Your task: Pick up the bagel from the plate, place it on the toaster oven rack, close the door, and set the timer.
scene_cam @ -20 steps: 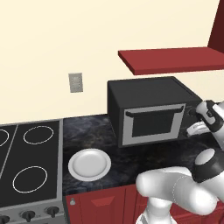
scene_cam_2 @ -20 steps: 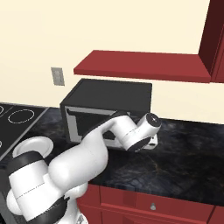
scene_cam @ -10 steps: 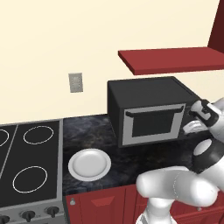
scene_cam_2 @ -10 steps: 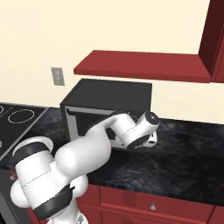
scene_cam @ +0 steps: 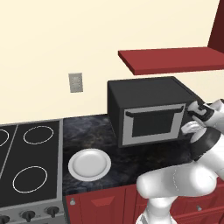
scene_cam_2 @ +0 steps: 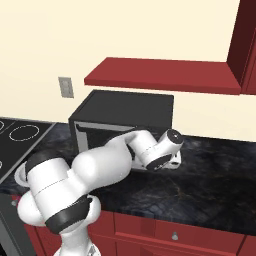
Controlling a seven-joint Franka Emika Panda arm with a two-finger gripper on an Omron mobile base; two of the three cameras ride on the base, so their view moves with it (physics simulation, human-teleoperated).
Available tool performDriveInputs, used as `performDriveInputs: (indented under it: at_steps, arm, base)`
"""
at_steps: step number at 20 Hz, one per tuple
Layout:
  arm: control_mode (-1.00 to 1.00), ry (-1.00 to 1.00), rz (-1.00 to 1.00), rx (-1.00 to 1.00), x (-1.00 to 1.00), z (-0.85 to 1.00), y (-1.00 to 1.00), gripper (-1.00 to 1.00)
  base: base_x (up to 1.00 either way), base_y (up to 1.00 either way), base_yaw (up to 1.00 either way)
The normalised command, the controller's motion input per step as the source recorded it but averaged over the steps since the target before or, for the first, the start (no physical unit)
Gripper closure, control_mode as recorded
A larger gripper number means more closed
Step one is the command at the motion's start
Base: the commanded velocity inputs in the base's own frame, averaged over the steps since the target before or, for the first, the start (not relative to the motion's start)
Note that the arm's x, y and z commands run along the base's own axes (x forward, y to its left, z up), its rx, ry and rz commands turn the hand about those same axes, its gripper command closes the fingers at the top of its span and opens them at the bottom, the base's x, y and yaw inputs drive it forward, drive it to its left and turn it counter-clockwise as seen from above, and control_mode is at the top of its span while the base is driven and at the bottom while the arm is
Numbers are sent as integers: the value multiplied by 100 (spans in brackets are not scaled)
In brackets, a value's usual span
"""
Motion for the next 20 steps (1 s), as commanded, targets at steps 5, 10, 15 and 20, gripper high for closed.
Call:
performDriveInputs:
  at_steps: [5, 10, 15, 20]
  arm:
    - [-100, 1, 0, 0, 13, -19, -19, -100]
    - [-100, 2, 0, 0, 14, -17, -21, -100]
    - [-100, 1, 0, 0, 16, -6, -6, -100]
    - [-100, 0, 0, 0, 5, -5, 0, -100]
  base:
    - [0, 0, 0]
    - [0, 0, 0]
    - [0, 0, 0]
    - [0, 0, 0]
